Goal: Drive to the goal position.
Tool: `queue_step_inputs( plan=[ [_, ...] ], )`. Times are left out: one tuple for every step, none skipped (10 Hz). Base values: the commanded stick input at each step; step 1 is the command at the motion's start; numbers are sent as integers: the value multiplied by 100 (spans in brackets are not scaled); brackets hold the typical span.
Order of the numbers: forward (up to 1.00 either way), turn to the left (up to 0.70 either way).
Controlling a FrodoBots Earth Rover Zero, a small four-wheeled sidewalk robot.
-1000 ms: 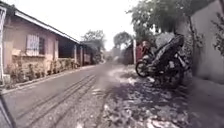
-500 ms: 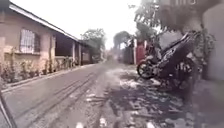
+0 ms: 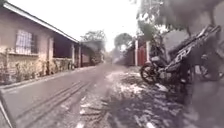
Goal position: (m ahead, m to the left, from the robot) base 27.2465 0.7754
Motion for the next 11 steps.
queue_step_inputs(
  plan=[
    [70,1],
    [70,1],
    [70,1],
    [70,1],
    [70,1],
    [70,1],
    [70,1],
    [70,1],
    [70,1],
    [70,1],
    [70,1]
  ],
)
